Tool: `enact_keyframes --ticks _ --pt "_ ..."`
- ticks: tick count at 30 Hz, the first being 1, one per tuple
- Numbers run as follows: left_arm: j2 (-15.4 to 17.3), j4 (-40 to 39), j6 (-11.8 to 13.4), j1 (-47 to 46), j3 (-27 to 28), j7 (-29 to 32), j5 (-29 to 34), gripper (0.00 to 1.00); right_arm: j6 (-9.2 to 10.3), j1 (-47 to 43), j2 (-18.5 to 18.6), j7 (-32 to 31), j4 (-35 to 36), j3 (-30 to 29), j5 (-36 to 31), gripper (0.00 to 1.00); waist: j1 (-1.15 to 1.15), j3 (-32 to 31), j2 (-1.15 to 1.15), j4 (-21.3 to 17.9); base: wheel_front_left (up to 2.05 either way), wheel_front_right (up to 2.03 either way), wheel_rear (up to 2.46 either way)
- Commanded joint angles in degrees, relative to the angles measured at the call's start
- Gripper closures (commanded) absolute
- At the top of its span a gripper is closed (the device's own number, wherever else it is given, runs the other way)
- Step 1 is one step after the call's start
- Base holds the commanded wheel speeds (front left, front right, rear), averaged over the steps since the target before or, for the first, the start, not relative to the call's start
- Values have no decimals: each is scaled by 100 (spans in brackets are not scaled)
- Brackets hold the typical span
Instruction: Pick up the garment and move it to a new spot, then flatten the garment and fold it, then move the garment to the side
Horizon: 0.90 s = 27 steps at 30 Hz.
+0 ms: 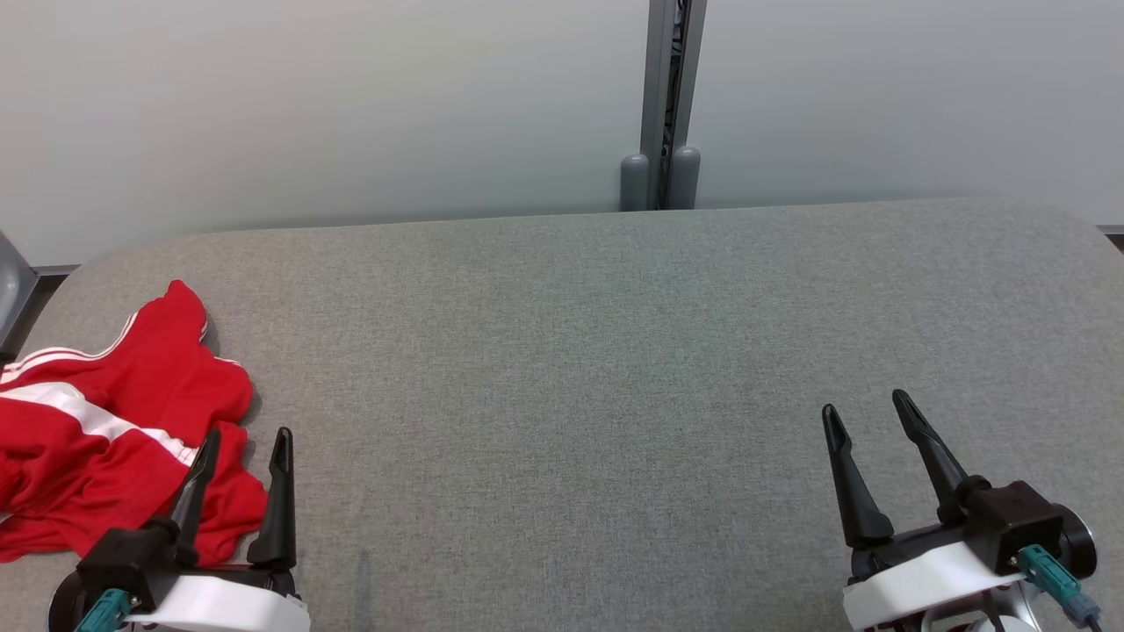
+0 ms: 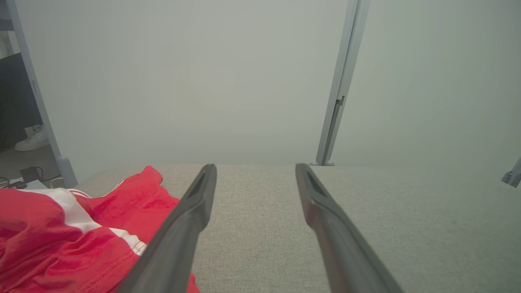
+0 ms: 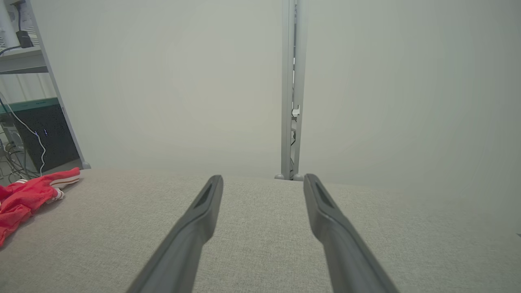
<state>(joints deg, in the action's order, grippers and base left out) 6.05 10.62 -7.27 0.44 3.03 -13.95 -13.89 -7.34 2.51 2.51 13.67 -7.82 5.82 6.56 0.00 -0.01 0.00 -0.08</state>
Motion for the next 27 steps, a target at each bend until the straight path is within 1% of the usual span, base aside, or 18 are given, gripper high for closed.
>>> enact_keyframes --ticks 1,11,27 --pt "34 -1 -36 -15 10 -45 139 0 -24 -24 57 87 55 -5 -138 0 0 -3 0 -1 0 0 0" --pt "79 24 -25 -26 2 -134 414 0 -21 -19 63 177 87 -25 -460 0 0 12 0 -13 0 0 0" --pt "62 82 -26 -19 38 -128 327 0 -21 -25 62 165 59 -57 -270 0 0 -2 0 -17 0 0 0"
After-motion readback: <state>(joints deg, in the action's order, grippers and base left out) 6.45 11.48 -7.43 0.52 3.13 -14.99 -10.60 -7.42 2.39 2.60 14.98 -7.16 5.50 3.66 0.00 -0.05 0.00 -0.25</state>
